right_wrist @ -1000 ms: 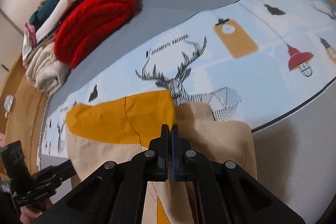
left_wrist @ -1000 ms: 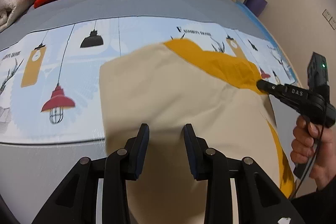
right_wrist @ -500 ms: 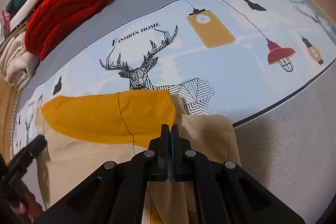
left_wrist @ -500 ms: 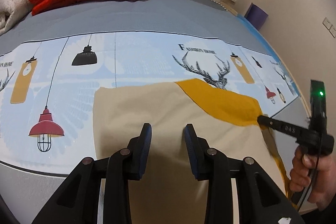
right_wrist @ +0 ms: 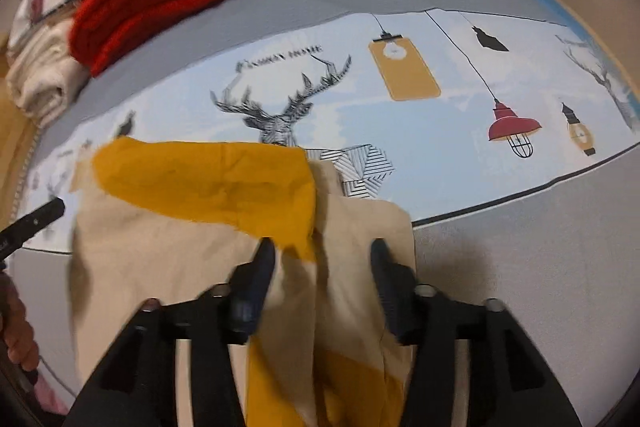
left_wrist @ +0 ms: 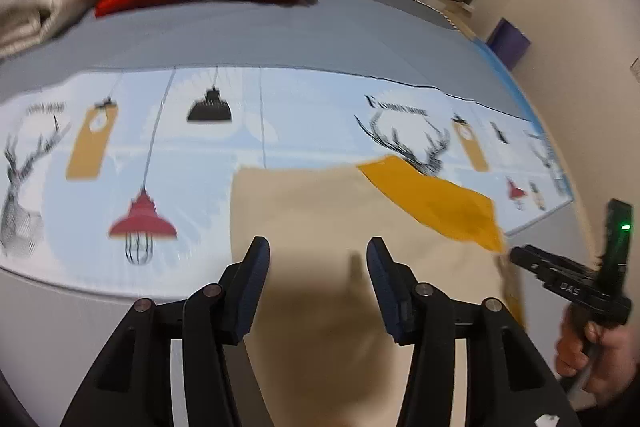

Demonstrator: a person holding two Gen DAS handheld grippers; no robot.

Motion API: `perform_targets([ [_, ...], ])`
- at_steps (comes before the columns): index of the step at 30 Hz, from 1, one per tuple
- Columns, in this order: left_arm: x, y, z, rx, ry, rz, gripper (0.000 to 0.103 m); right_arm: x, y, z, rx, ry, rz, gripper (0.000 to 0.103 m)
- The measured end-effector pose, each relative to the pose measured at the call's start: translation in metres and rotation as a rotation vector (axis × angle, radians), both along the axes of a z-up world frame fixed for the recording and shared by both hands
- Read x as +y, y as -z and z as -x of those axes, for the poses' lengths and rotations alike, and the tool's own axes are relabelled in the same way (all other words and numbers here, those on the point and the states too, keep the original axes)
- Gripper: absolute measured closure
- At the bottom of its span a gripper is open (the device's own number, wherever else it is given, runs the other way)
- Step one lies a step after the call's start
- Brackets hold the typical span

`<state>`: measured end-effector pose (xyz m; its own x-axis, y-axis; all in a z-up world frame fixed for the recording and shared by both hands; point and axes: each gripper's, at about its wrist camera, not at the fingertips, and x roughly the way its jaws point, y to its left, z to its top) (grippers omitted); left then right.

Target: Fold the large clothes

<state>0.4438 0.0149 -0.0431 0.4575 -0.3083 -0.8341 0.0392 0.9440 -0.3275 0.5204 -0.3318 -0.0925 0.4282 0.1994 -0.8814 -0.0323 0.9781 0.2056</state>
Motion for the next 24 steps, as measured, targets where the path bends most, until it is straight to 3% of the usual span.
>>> perform_targets([
  [4, -0.006, 0.003, 0.029, 0.072, 0.088, 0.013, 0.056, 0.000, 0.005, 0.020, 0.105, -0.101, -0.107, 0.049],
  [6, -0.014, 0.011, 0.048, 0.133, 0.126, -0.024, 0.053, 0.005, 0.021, 0.034, 0.191, -0.148, -0.020, 0.049],
  [9, -0.024, 0.041, 0.083, 0.323, 0.176, -0.144, 0.046, 0.006, 0.048, 0.058, 0.269, -0.194, 0.132, 0.046],
  [11, -0.024, 0.043, 0.109, 0.344, 0.177, -0.203, 0.046, -0.002, 0.051, 0.069, 0.279, -0.179, 0.215, 0.046],
  [14, -0.022, 0.007, 0.149, 0.228, 0.150, -0.261, 0.046, -0.014, 0.030, 0.090, 0.232, -0.133, 0.240, 0.046],
  [16, -0.024, -0.023, 0.175, 0.105, 0.119, -0.274, 0.046, -0.020, -0.006, 0.111, 0.115, -0.090, 0.199, 0.046],
  [18, -0.027, -0.052, 0.203, -0.013, 0.066, -0.276, 0.039, -0.021, -0.039, 0.135, 0.005, -0.062, 0.153, 0.046],
  [20, -0.032, -0.077, 0.237, -0.130, -0.008, -0.270, 0.018, -0.015, -0.077, 0.173, -0.134, -0.047, 0.146, 0.046],
  [24, -0.044, -0.101, 0.295, -0.284, -0.073, -0.218, 0.010, 0.002, -0.115, 0.249, -0.303, -0.004, 0.181, 0.027],
])
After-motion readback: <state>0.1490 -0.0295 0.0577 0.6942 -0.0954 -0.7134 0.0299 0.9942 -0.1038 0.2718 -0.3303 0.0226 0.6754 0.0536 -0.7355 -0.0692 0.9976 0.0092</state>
